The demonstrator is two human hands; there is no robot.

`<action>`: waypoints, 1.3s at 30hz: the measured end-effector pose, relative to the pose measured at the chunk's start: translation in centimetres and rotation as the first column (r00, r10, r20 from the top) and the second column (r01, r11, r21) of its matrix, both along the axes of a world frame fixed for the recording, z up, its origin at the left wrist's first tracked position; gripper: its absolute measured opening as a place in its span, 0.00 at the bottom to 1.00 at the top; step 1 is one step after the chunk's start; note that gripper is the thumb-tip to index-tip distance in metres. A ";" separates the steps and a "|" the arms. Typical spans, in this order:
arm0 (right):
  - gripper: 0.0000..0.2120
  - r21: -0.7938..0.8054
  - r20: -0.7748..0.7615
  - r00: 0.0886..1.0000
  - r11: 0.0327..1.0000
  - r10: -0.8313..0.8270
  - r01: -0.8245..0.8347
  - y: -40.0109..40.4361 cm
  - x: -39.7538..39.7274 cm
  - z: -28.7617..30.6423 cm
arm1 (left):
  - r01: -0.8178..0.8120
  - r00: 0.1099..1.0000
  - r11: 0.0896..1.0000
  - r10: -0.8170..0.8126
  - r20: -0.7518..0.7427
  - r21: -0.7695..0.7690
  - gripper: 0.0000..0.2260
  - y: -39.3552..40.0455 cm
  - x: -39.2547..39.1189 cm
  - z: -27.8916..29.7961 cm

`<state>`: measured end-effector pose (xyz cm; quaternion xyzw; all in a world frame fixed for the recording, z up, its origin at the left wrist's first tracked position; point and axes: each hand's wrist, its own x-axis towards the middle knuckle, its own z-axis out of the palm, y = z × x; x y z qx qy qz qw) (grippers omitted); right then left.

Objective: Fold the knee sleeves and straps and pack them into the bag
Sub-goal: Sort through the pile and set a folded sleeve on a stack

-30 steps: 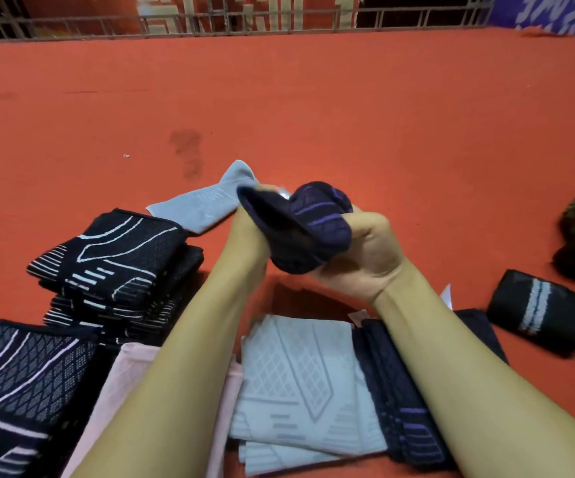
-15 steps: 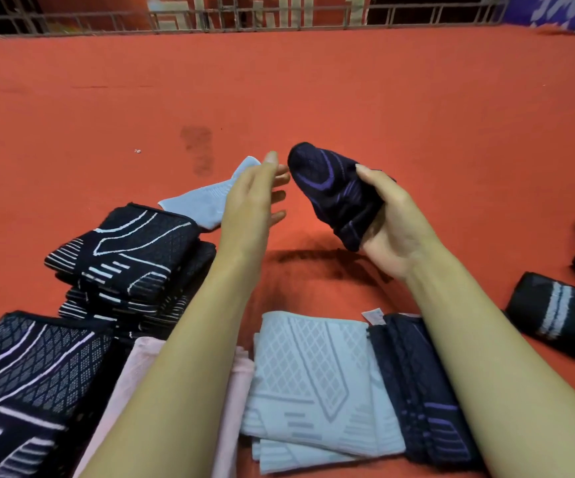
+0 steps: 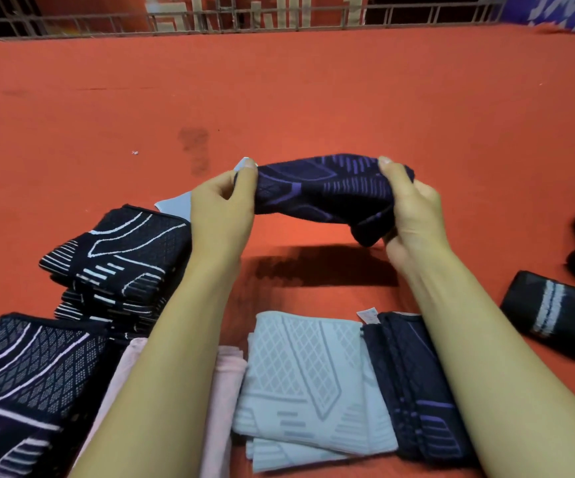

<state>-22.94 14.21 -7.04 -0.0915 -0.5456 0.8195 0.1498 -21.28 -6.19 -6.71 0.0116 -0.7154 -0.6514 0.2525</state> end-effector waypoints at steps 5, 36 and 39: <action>0.13 -0.020 0.064 0.997 0.999 -0.041 0.042 1.4 -0.3 -0.7 | -0.067 0.998 0.990 0.066 0.009 0.122 0.20 -0.1 0.5 0.4; 0.20 0.455 -0.380 0.905 0.814 -0.190 0.362 3.4 -1.0 -0.9 | 0.053 0.992 0.980 -0.074 0.102 0.193 0.27 -0.1 0.8 0.5; 0.20 0.504 -0.413 0.881 0.748 -0.230 0.431 3.1 -1.1 -1.1 | 0.131 0.957 0.895 -0.227 0.181 0.427 0.10 0.0 0.9 0.7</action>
